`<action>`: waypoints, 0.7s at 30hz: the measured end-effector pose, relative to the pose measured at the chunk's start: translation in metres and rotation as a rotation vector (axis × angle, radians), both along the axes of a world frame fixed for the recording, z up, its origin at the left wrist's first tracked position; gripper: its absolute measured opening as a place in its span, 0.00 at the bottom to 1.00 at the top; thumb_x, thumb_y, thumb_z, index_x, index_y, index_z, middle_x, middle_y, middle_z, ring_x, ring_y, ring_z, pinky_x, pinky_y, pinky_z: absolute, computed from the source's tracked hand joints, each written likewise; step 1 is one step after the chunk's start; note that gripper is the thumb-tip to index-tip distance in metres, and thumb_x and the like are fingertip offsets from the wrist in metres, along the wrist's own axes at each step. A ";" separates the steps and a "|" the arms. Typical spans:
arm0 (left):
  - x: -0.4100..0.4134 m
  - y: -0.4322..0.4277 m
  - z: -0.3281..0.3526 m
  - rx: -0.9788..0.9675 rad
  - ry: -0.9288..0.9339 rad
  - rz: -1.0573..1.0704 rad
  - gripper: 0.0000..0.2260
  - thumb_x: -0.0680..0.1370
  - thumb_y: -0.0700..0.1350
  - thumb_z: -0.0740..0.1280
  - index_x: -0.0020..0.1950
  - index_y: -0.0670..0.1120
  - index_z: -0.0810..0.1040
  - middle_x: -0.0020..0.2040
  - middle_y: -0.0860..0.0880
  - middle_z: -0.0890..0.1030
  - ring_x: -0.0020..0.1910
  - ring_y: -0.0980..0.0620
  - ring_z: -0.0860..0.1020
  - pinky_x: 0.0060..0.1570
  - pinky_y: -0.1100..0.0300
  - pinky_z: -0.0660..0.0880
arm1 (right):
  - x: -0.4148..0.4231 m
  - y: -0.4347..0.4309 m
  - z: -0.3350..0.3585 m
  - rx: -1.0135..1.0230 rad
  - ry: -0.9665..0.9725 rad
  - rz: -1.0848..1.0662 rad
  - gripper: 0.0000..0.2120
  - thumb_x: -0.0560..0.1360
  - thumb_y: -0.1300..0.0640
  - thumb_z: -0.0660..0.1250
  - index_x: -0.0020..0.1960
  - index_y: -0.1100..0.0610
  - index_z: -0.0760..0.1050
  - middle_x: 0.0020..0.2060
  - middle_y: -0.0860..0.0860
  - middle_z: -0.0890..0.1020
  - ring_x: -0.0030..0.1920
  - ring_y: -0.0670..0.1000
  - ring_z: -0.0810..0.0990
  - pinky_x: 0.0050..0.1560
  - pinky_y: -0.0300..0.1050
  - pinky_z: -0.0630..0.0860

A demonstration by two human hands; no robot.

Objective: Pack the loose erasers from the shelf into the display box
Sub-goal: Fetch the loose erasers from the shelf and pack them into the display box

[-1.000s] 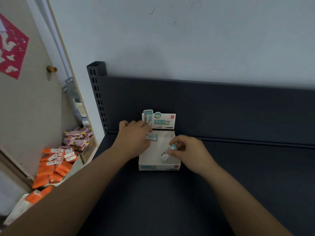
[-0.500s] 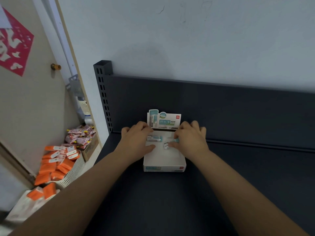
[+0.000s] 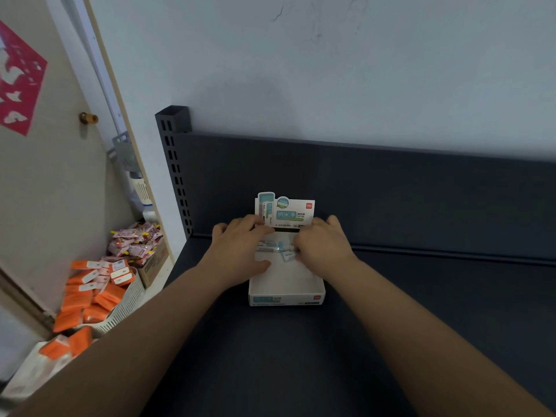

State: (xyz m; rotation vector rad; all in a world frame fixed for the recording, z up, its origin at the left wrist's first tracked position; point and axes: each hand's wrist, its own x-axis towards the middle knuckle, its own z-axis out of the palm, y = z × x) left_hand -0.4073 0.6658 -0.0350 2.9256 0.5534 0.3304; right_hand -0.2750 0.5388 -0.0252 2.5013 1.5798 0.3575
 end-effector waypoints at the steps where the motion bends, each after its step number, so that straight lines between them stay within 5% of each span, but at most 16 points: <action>1: 0.000 0.000 0.000 0.002 0.010 0.000 0.29 0.72 0.56 0.68 0.72 0.58 0.64 0.70 0.57 0.62 0.69 0.54 0.60 0.67 0.49 0.54 | 0.000 0.002 0.001 -0.006 -0.007 0.020 0.06 0.76 0.56 0.62 0.46 0.52 0.78 0.44 0.48 0.79 0.52 0.53 0.72 0.49 0.50 0.58; 5: 0.001 0.000 0.002 0.048 0.093 -0.035 0.27 0.73 0.55 0.66 0.72 0.59 0.64 0.73 0.56 0.59 0.71 0.51 0.56 0.68 0.48 0.53 | 0.000 0.005 0.003 -0.045 0.010 0.091 0.06 0.77 0.51 0.63 0.48 0.51 0.78 0.43 0.48 0.79 0.51 0.52 0.72 0.47 0.49 0.53; 12: 0.007 -0.001 0.007 0.156 0.340 -0.151 0.22 0.79 0.47 0.54 0.73 0.60 0.61 0.77 0.53 0.51 0.69 0.46 0.55 0.65 0.50 0.54 | 0.003 0.010 0.001 -0.078 -0.065 0.021 0.04 0.76 0.56 0.64 0.46 0.53 0.78 0.41 0.48 0.77 0.52 0.52 0.70 0.54 0.50 0.60; 21: 0.007 -0.001 0.011 0.140 0.369 -0.154 0.23 0.79 0.45 0.56 0.74 0.59 0.62 0.75 0.53 0.56 0.70 0.47 0.54 0.66 0.48 0.52 | 0.003 0.016 -0.009 0.039 -0.032 -0.096 0.06 0.75 0.62 0.63 0.45 0.54 0.77 0.43 0.51 0.80 0.47 0.54 0.76 0.55 0.50 0.65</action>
